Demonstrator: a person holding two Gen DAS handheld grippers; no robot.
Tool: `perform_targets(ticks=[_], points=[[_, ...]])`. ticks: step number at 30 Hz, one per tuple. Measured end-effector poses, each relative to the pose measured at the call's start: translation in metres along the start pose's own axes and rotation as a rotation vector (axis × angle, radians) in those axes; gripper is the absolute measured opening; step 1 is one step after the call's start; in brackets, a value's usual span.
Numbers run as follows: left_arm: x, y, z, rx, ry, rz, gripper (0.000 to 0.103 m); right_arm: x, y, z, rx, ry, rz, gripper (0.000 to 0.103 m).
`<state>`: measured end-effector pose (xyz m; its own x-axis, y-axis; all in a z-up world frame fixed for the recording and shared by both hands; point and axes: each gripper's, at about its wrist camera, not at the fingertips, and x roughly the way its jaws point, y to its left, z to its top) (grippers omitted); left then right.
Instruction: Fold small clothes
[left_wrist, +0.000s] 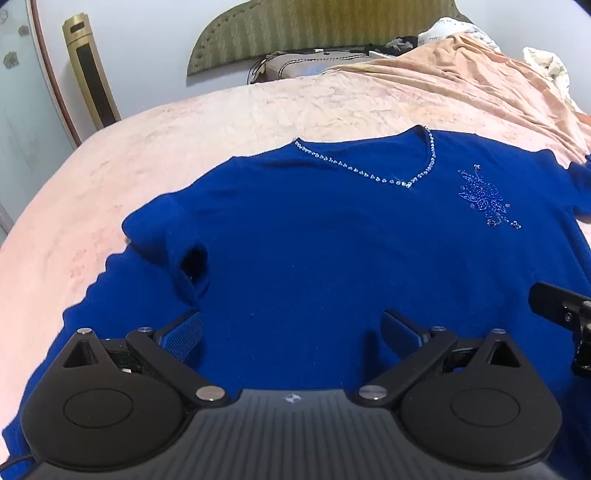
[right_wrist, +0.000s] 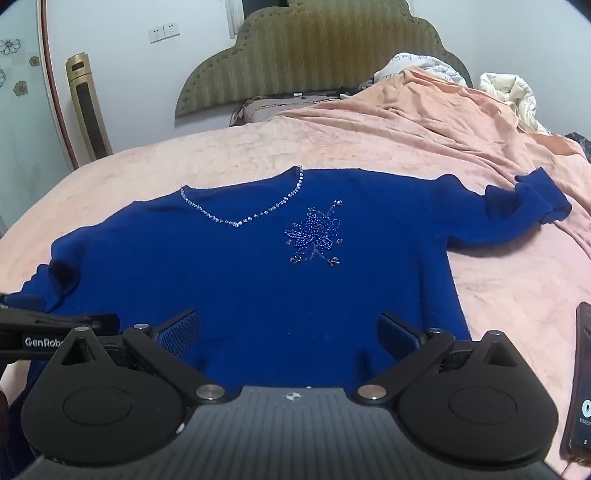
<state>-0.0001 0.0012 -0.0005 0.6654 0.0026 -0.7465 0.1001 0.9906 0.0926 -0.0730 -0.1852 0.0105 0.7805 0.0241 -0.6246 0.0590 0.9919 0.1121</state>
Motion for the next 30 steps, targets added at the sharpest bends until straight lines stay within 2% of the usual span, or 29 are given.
perform_targets(ticks=[2, 4, 8, 11, 19, 23, 30], points=[[0.0, 0.003, -0.001, 0.003, -0.005, -0.007, 0.103, 0.001, -0.002, 0.0, 0.005, -0.009, 0.001, 0.103], [0.001, -0.006, 0.002, 0.03, 0.006, 0.019, 0.103, 0.003, -0.009, 0.001, 0.019, -0.008, 0.008, 0.103], [0.0, -0.006, 0.003, 0.04, 0.004, 0.015, 0.103, -0.003, -0.002, -0.006, -0.046, -0.036, -0.02, 0.103], [0.0, -0.02, 0.003, 0.067, -0.012, 0.043, 0.103, -0.003, 0.0, -0.009, -0.065, -0.032, -0.016, 0.103], [0.001, -0.025, 0.005, 0.052, -0.026, 0.015, 0.103, -0.001, -0.009, -0.014, -0.063, -0.068, 0.02, 0.103], [-0.003, -0.034, 0.004, 0.088, -0.066, 0.04, 0.103, -0.005, -0.019, -0.012, -0.032, -0.108, 0.016, 0.103], [-0.001, -0.041, 0.006, 0.073, -0.04, 0.022, 0.103, 0.0, -0.042, -0.017, 0.069, -0.097, 0.041, 0.103]])
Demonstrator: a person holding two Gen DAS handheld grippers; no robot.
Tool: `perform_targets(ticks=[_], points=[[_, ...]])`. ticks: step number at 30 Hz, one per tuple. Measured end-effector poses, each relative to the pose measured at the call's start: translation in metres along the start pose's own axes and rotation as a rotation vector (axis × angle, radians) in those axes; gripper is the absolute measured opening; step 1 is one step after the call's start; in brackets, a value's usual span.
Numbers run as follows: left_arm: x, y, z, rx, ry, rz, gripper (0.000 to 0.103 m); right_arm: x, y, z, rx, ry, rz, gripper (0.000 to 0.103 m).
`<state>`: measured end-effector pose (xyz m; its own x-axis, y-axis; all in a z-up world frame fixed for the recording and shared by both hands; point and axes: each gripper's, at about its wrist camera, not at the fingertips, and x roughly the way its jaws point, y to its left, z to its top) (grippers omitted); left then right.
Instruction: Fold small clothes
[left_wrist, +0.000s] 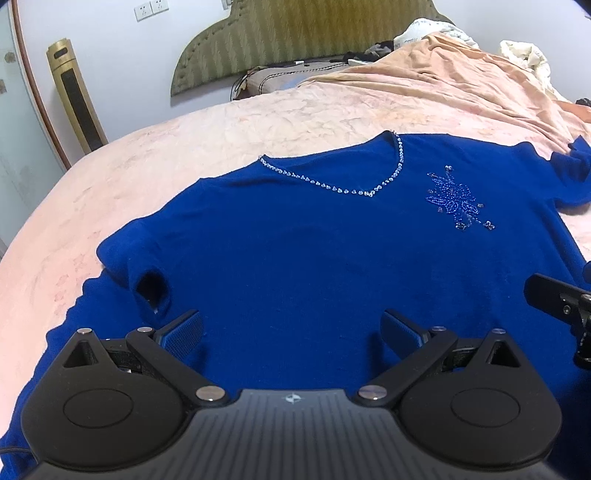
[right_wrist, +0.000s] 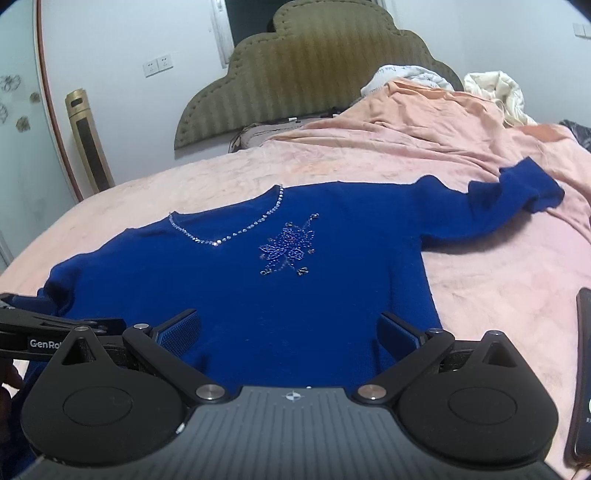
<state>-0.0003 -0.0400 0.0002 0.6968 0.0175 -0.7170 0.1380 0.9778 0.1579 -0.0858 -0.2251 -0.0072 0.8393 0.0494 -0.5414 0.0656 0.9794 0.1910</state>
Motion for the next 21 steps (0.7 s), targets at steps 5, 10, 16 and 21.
perform_targets(ticks=[5, 10, 16, 21], points=[[0.001, -0.005, 0.004, 0.009, -0.013, -0.001, 0.103, 0.0, -0.008, 0.0, 0.032, -0.026, 0.059, 0.103], [0.006, -0.012, 0.004, 0.026, -0.002, -0.016, 0.103, 0.004, -0.013, 0.0, 0.045, -0.025, 0.045, 0.103], [0.01, -0.01, 0.005, -0.001, -0.01, -0.008, 0.103, 0.009, -0.022, 0.001, 0.079, -0.003, 0.013, 0.103], [0.011, -0.006, 0.004, -0.019, -0.029, 0.025, 0.103, 0.01, -0.02, 0.001, 0.065, 0.001, 0.01, 0.103]])
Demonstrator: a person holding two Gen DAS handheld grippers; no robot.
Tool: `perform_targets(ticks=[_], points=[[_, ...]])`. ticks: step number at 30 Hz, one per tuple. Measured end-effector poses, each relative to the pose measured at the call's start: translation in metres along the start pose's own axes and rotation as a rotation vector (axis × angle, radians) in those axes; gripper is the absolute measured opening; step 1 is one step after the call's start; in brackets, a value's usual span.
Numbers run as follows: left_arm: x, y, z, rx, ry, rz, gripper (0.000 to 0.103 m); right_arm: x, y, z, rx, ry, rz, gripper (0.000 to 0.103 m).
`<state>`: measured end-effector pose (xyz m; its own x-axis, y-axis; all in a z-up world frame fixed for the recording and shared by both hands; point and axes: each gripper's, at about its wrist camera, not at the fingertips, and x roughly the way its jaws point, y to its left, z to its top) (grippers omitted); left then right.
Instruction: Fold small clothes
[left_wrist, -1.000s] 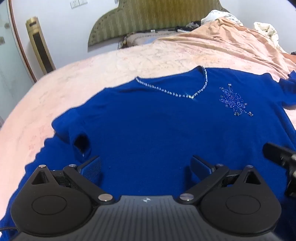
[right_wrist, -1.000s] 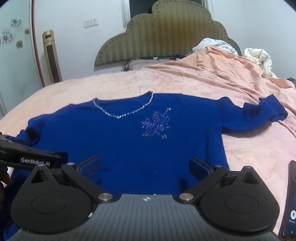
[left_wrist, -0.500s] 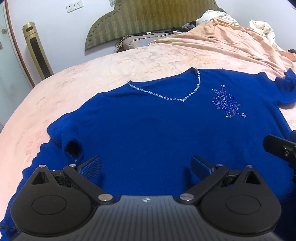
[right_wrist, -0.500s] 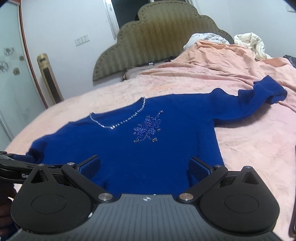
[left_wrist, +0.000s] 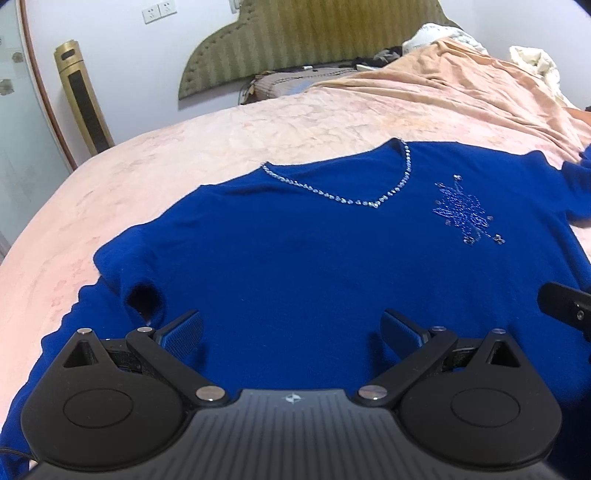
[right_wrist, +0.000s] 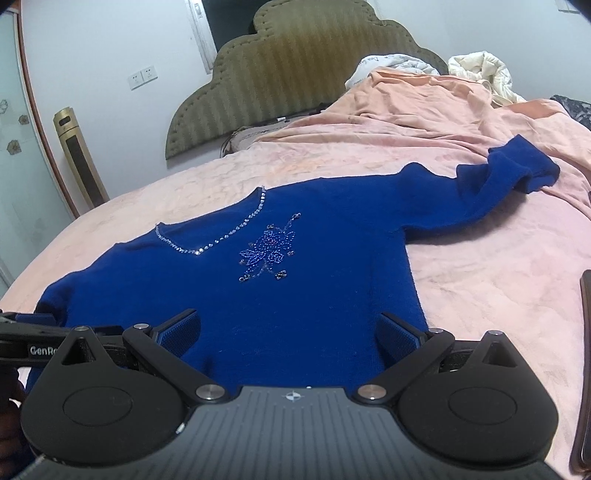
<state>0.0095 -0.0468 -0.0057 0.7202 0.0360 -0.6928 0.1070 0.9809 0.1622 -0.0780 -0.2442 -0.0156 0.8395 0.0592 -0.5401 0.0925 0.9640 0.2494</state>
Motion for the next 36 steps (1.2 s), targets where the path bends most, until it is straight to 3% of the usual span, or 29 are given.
perform_targets(ticks=[12, 26, 36], points=[[-0.002, -0.002, -0.002, -0.003, -0.016, -0.025, 0.103, 0.003, 0.004, 0.001, -0.01, 0.009, -0.01, 0.103], [0.005, -0.001, -0.002, 0.017, 0.01, 0.079, 0.103, -0.006, 0.014, 0.002, -0.097, -0.003, -0.049, 0.103], [0.012, 0.007, -0.003, -0.01, 0.031, 0.071, 0.103, -0.011, 0.028, 0.005, -0.151, -0.004, -0.022, 0.103]])
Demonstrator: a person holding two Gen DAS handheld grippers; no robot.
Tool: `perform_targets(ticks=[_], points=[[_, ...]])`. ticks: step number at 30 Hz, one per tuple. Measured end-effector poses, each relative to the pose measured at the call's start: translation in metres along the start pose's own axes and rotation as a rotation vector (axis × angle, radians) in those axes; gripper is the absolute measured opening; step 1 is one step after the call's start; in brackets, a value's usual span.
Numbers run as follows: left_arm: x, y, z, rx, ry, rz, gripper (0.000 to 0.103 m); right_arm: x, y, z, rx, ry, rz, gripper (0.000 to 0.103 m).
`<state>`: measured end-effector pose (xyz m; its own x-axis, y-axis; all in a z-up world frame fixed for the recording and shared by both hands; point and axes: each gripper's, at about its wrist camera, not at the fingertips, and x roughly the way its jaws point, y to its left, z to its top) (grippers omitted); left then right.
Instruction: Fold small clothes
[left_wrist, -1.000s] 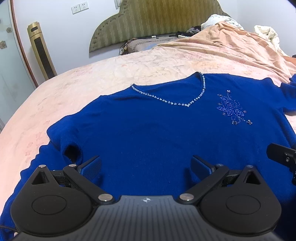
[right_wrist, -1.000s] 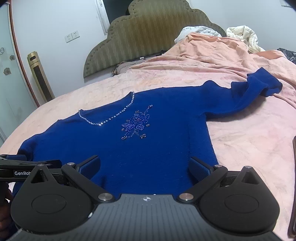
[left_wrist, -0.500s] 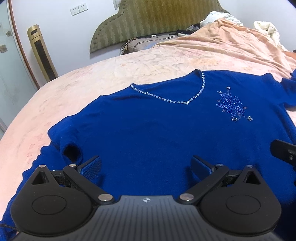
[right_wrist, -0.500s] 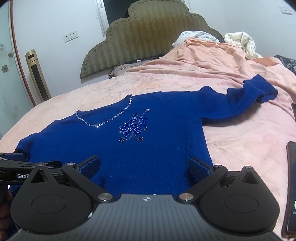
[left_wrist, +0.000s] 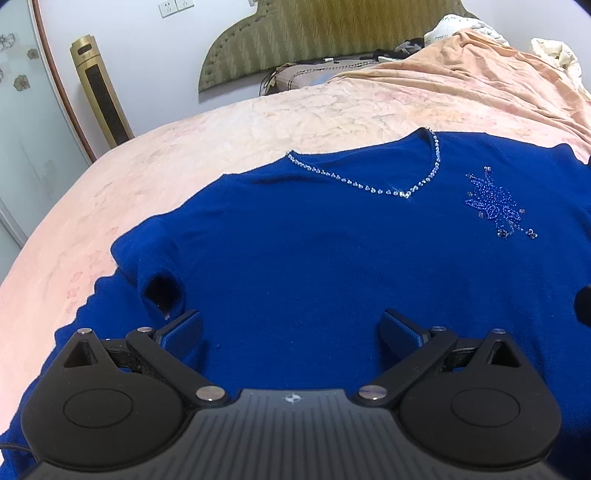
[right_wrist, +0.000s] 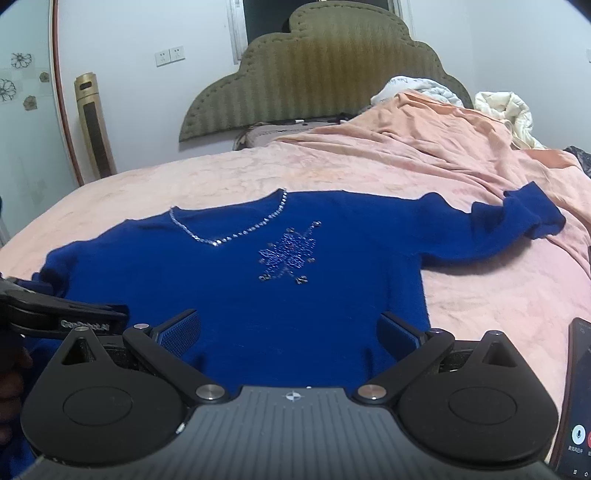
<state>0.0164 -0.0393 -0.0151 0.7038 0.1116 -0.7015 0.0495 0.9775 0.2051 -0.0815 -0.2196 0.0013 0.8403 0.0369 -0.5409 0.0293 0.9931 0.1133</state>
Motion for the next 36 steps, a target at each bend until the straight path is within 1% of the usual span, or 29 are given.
perform_targets(ticks=[5, 8, 11, 14, 17, 20, 21, 23, 25, 27, 29, 33, 35, 36], points=[[0.003, 0.002, 0.001, -0.015, 0.01, -0.016, 0.103, 0.003, -0.007, 0.005, 0.052, 0.025, -0.007, 0.103], [0.005, 0.002, 0.002, -0.022, 0.015, -0.023, 0.103, 0.005, -0.007, 0.005, 0.056, 0.05, 0.005, 0.103], [0.006, 0.001, 0.003, -0.028, 0.016, -0.028, 0.103, 0.003, 0.001, 0.006, -0.014, 0.041, -0.026, 0.102], [0.003, -0.003, 0.004, -0.02, -0.008, -0.04, 0.103, 0.001, 0.008, 0.011, -0.088, 0.027, -0.069, 0.101], [-0.002, -0.011, 0.006, -0.003, -0.034, -0.062, 0.103, -0.004, 0.001, 0.022, -0.074, 0.021, -0.026, 0.099], [-0.003, -0.02, 0.01, 0.027, -0.043, -0.095, 0.103, -0.005, -0.014, 0.035, -0.027, 0.036, 0.028, 0.092], [-0.003, -0.022, 0.012, 0.035, -0.048, -0.099, 0.103, -0.006, -0.022, 0.04, -0.011, 0.04, 0.036, 0.089], [-0.002, -0.024, 0.015, 0.041, -0.058, -0.102, 0.103, -0.007, -0.039, 0.05, 0.02, 0.038, 0.025, 0.085], [0.0, -0.025, 0.018, 0.038, -0.058, -0.109, 0.103, -0.01, -0.061, 0.061, 0.049, 0.028, -0.005, 0.081], [0.003, -0.022, 0.019, 0.031, -0.05, -0.123, 0.103, -0.012, -0.087, 0.073, 0.071, 0.018, -0.037, 0.08], [0.006, -0.022, 0.021, 0.025, -0.036, -0.131, 0.103, -0.012, -0.111, 0.084, 0.062, 0.005, -0.084, 0.079], [0.01, -0.023, 0.02, 0.028, -0.024, -0.142, 0.103, 0.011, -0.173, 0.112, 0.064, -0.006, -0.301, 0.079], [0.011, -0.025, 0.02, 0.036, -0.023, -0.138, 0.103, 0.033, -0.202, 0.123, 0.077, 0.03, -0.375, 0.076], [0.011, -0.025, 0.02, 0.039, -0.022, -0.135, 0.103, 0.045, -0.214, 0.127, 0.085, 0.046, -0.397, 0.073]])
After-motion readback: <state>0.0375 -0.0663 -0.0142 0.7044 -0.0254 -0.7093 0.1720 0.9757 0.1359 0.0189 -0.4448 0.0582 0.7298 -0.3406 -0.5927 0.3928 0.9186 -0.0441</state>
